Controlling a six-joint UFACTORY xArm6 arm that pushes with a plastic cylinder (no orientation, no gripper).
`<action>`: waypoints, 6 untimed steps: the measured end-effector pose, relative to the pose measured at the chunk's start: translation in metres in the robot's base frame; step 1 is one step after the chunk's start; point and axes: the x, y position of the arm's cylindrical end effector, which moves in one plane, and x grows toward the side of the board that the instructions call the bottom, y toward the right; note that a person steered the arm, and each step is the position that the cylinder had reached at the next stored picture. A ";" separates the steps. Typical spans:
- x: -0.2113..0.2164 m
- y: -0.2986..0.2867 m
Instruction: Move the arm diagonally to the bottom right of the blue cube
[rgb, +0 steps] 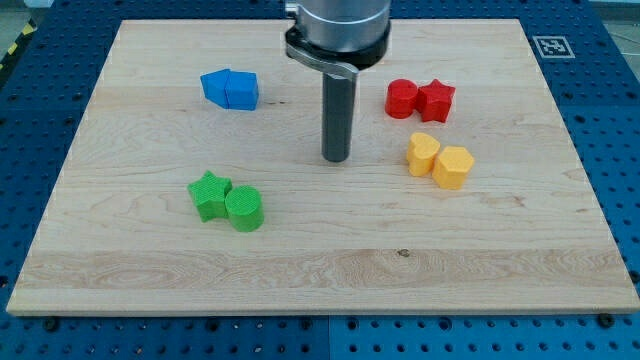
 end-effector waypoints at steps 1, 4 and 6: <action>-0.007 -0.013; -0.032 -0.050; -0.039 -0.057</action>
